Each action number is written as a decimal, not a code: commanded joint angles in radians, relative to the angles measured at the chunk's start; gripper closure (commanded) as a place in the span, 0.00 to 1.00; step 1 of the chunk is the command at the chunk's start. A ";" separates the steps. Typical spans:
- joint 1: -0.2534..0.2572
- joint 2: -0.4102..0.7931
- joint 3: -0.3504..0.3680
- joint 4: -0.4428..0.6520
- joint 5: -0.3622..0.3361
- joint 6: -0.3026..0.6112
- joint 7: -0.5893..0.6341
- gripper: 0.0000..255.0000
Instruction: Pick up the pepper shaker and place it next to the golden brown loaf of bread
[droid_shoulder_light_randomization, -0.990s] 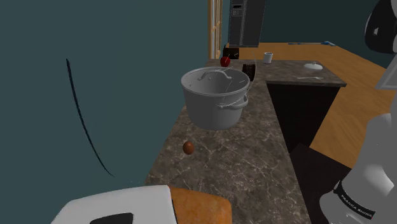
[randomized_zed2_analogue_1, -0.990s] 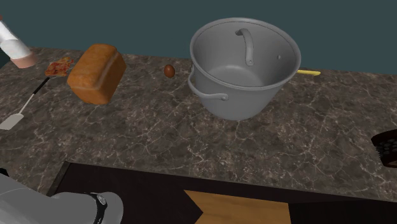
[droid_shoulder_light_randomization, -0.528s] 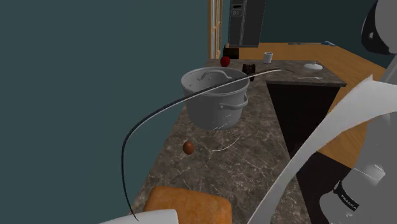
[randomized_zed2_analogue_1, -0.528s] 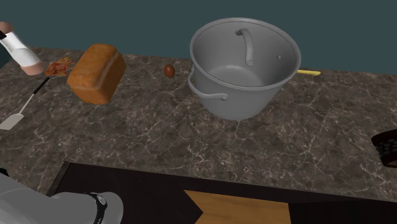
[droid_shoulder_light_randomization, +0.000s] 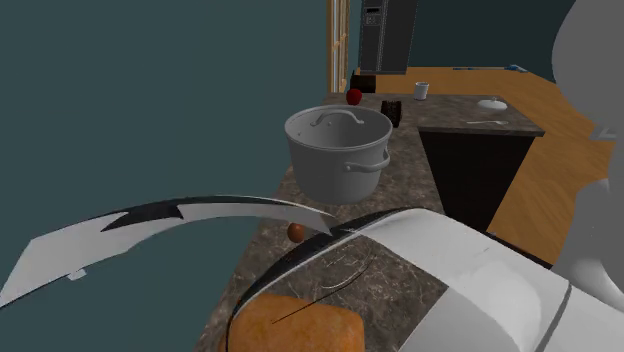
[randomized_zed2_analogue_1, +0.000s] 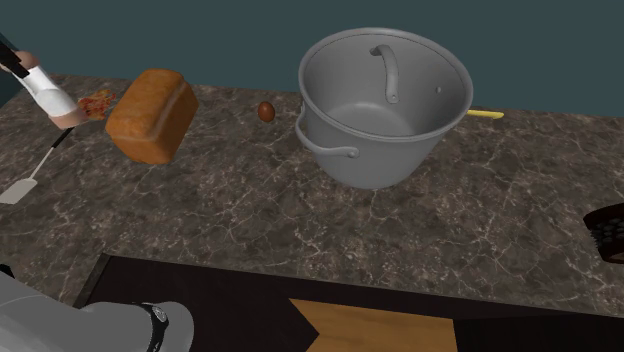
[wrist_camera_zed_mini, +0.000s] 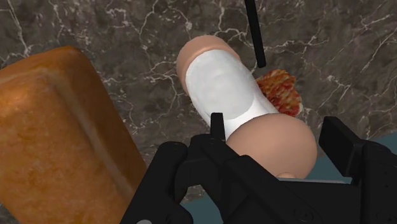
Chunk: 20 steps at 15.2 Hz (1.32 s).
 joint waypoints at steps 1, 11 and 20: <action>0.002 0.006 -0.005 -0.024 -0.009 0.028 0.006 1.00; 0.040 0.070 -0.048 -0.093 -0.083 0.136 0.051 1.00; 0.040 0.070 -0.048 -0.093 -0.083 0.136 0.051 0.00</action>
